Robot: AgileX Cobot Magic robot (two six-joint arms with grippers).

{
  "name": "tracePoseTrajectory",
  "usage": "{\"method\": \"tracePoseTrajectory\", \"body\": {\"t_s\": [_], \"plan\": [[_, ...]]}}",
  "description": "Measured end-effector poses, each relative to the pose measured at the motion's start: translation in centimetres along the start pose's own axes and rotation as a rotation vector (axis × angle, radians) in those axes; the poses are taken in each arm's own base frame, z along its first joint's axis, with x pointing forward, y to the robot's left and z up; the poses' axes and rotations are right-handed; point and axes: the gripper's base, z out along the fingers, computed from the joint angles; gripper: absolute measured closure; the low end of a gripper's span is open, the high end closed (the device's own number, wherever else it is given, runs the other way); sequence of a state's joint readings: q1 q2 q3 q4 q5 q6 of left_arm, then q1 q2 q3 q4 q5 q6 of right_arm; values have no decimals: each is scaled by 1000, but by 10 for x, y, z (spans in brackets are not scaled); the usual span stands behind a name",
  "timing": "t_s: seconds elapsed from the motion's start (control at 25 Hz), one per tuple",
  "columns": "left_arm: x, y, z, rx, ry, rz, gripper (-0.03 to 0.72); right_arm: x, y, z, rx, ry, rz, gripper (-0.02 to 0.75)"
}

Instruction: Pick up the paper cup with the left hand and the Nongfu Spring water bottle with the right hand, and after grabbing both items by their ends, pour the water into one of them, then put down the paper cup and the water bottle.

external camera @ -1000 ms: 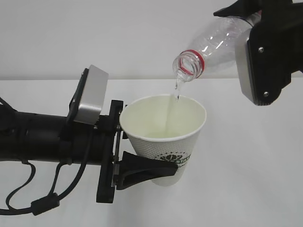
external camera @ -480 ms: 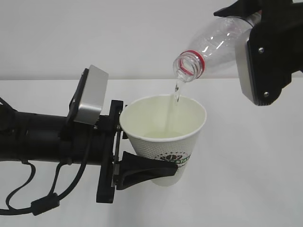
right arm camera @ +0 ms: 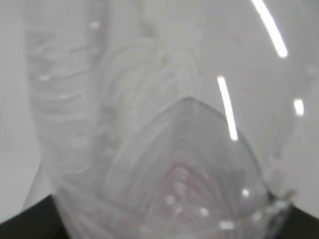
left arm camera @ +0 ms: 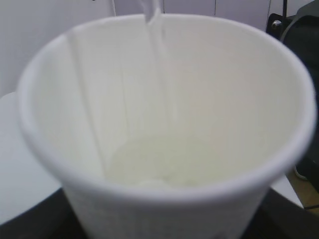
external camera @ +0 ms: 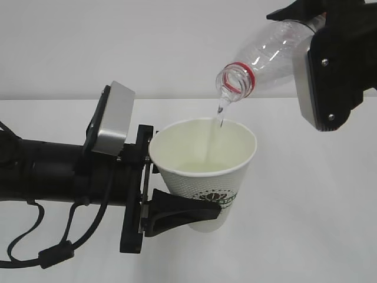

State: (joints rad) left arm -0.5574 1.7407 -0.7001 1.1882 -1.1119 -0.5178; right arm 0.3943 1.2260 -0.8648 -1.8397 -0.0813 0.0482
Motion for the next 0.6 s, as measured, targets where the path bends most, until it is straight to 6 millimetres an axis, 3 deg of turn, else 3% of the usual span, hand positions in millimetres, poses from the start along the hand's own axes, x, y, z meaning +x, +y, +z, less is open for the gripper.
{"method": "tracePoseTrajectory", "body": {"t_s": [0.6], "plan": [[0,0,0,0,0,0,190,1,0,0,1,16,0,268]]}}
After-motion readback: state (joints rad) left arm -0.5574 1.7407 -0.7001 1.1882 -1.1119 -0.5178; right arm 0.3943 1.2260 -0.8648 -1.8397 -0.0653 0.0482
